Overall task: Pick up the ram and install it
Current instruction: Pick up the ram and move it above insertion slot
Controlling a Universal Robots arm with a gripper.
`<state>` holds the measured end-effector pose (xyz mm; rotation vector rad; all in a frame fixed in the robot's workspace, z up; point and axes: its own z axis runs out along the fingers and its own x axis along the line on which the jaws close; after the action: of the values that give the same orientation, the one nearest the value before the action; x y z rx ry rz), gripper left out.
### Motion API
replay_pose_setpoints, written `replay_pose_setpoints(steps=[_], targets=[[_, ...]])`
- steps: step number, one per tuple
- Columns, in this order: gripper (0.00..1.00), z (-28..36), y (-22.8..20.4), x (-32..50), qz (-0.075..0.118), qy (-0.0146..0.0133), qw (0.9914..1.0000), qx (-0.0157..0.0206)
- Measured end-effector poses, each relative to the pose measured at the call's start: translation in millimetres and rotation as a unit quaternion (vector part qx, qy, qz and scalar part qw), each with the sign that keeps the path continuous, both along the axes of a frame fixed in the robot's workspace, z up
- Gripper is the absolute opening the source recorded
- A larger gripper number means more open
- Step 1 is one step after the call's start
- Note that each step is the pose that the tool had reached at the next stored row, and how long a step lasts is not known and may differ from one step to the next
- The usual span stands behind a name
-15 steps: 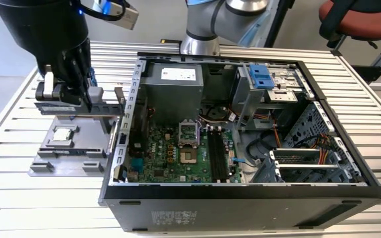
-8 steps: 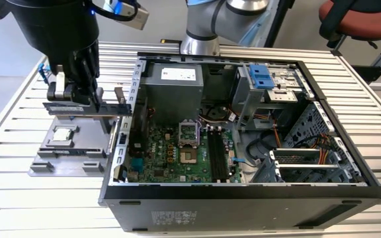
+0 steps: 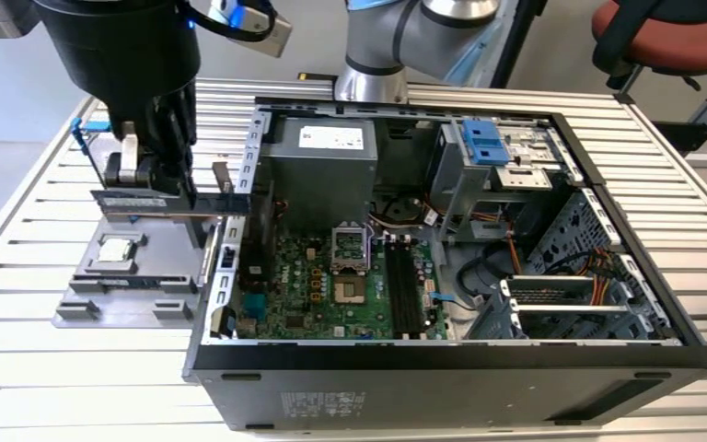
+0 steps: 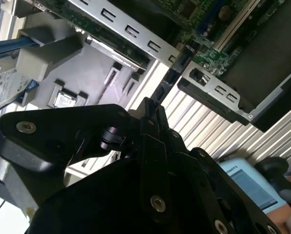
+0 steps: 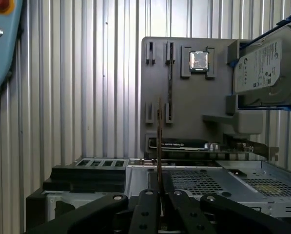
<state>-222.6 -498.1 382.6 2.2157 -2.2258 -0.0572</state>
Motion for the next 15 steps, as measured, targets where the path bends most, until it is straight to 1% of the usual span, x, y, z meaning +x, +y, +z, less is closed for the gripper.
replay_pose_setpoints(steps=[3,8,15], targets=[[0.00,0.0,0.0,9.4,0.000,0.0016,1.00000,0.0000],[0.00,0.0,0.0,23.1,0.000,0.0032,0.99999,0.0001],[0.00,0.0,0.0,35.1,0.000,0.0035,0.99999,0.0000]])
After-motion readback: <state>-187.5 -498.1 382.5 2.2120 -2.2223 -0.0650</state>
